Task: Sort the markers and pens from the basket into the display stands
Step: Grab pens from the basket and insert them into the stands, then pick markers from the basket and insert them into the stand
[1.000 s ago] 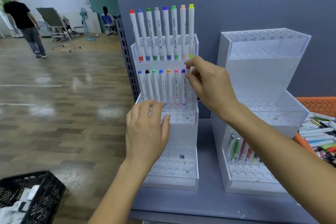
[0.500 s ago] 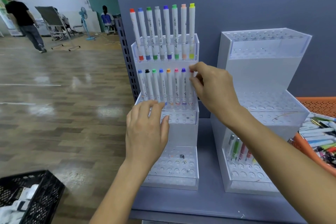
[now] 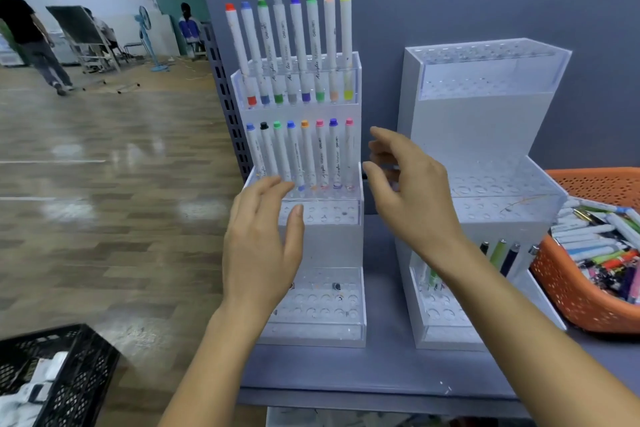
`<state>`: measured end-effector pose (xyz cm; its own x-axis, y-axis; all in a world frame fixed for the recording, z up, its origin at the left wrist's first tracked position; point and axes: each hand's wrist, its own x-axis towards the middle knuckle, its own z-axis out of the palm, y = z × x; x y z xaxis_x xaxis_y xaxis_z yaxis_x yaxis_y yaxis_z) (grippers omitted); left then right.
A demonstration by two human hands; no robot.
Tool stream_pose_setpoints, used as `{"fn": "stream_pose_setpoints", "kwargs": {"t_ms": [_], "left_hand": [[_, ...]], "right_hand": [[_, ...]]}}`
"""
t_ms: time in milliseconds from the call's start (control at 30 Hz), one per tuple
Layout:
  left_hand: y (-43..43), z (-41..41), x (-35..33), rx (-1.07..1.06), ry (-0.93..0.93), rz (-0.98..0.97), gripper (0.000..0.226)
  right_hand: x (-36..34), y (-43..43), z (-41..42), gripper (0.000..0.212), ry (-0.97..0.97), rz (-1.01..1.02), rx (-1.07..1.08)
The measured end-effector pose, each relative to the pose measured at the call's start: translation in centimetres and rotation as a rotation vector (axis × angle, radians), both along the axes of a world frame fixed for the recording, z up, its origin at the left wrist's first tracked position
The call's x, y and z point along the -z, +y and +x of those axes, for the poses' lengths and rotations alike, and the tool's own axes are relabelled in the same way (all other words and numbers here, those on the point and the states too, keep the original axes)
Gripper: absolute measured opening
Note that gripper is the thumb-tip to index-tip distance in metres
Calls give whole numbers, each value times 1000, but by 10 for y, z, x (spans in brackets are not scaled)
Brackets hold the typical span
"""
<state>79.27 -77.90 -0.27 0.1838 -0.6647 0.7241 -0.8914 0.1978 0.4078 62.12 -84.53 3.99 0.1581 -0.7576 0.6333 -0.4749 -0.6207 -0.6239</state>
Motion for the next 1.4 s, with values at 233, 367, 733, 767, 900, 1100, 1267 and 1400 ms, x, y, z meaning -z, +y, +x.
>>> {"fn": "stream_pose_setpoints", "kwargs": {"t_ms": [233, 367, 733, 767, 900, 1100, 1267, 1400], "left_hand": [[18, -42, -9, 117, 315, -20, 33], [25, -70, -3, 179, 433, 64, 41], [31, -166, 15, 316, 482, 246, 46], [31, -177, 16, 323, 482, 255, 46], [29, -222, 18, 339, 468, 279, 47], [14, -289, 17, 405, 363, 347, 35], [-15, -327, 12, 396, 127, 434, 30], [-51, -351, 11, 355, -114, 559, 36]], "right_hand": [[14, 51, -48, 33, -262, 64, 51], [35, 69, -89, 37, -264, 127, 181], [61, 104, -204, 45, -251, 221, 413], [61, 105, -215, 47, -245, 225, 428], [62, 109, -259, 47, -202, 265, 461], [65, 91, -316, 40, -5, 239, 471], [68, 50, -350, 38, 201, 254, 363], [63, 11, -358, 34, 407, 289, 286]]}}
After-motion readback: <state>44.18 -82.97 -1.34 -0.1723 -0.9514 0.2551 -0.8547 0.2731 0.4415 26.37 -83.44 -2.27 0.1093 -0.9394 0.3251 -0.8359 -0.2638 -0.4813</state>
